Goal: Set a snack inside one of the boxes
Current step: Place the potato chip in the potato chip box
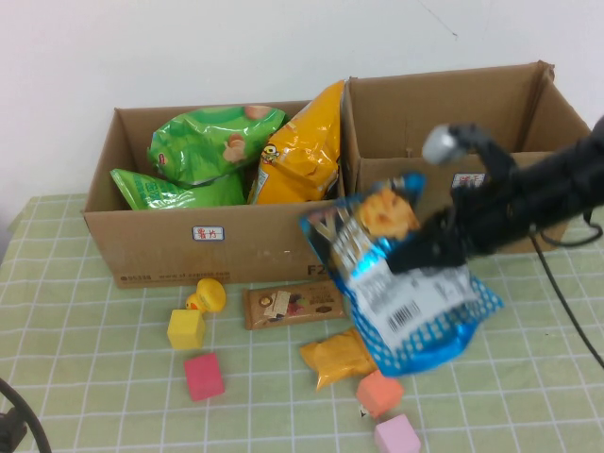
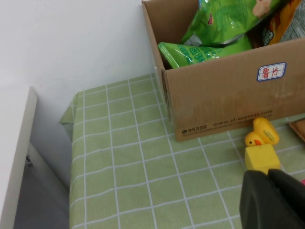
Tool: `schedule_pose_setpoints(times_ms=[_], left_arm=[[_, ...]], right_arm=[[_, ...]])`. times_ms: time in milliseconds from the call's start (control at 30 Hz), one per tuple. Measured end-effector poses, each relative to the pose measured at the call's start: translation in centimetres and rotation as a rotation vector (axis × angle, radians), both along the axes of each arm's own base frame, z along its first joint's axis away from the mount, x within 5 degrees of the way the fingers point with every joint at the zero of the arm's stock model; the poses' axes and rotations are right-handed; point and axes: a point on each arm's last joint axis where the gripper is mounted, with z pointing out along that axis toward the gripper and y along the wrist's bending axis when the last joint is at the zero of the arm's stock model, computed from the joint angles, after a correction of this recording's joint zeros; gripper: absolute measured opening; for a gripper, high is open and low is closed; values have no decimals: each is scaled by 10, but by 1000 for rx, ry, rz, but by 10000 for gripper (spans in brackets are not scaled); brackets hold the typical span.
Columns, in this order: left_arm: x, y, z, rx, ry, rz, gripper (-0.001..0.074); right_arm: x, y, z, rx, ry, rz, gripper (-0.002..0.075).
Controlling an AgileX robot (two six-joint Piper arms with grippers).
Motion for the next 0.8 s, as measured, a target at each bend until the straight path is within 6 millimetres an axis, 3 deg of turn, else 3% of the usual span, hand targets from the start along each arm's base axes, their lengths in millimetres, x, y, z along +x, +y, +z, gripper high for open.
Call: schedule_pose_setpoints(times_ms=[133,267,400,533,800], left_arm=[[0,0,0,0,0,0,-2],[0,0,0,-9,0,1,-2],[0,0,-1,-11,7,0,-2],[0,0,-1,-12,8,0,-2],[0,0,-1,-16,8,1,-2]], right_arm=[[3,13,45,212,-51,16,168],[14,33,92,487,-246,-26,169],[26,60,118,512,-504,-96,168],[38,101,117,462,-627,-135,168],[69,168,77,412,-699,-152,168]])
